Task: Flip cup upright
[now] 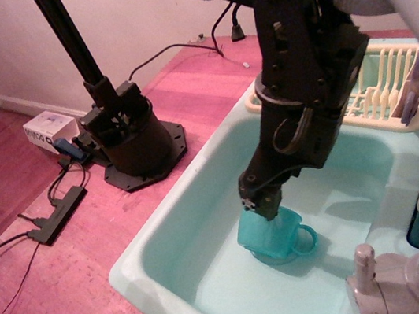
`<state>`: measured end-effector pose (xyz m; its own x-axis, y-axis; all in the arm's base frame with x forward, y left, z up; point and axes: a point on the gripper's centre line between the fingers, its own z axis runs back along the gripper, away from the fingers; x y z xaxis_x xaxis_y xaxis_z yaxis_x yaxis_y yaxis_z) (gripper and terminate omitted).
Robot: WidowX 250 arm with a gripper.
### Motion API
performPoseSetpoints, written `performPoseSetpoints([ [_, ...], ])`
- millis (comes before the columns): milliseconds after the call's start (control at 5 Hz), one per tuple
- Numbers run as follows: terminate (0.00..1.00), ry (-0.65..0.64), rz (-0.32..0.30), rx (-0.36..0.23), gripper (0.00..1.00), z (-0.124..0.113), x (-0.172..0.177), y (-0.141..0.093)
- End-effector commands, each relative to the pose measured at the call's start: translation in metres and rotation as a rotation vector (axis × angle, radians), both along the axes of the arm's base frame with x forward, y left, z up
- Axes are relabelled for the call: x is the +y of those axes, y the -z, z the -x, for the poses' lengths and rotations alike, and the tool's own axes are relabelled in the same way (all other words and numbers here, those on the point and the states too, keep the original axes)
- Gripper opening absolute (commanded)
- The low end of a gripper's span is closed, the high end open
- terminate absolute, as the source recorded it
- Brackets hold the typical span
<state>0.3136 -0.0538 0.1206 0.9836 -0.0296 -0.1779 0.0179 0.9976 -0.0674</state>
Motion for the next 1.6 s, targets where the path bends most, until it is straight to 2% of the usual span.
performPoseSetpoints([
  [0, 0.0, 0.015, 0.001, -0.054, 1.0, -0.006, -0.009, 0.0],
  [200, 0.0, 0.012, 0.029, -0.062, 1.0, -0.001, -0.014, 0.011],
  [400, 0.0, 0.019, 0.046, -0.053, 1.0, 0.011, -0.022, 0.009],
  [600, 0.0, 0.018, 0.068, -0.041, 1.0, 0.03, -0.028, 0.011],
  [800, 0.0, -0.003, 0.084, -0.057, 1.0, 0.046, -0.031, 0.019],
  [1000, 0.0, 0.021, 0.089, -0.057, 0.0, 0.041, -0.036, 0.017],
  [1200, 0.0, 0.025, 0.1, -0.081, 1.0, 0.029, -0.041, 0.015],
  [1400, 0.0, 0.058, 0.041, -0.125, 1.0, 0.001, -0.023, -0.01],
])
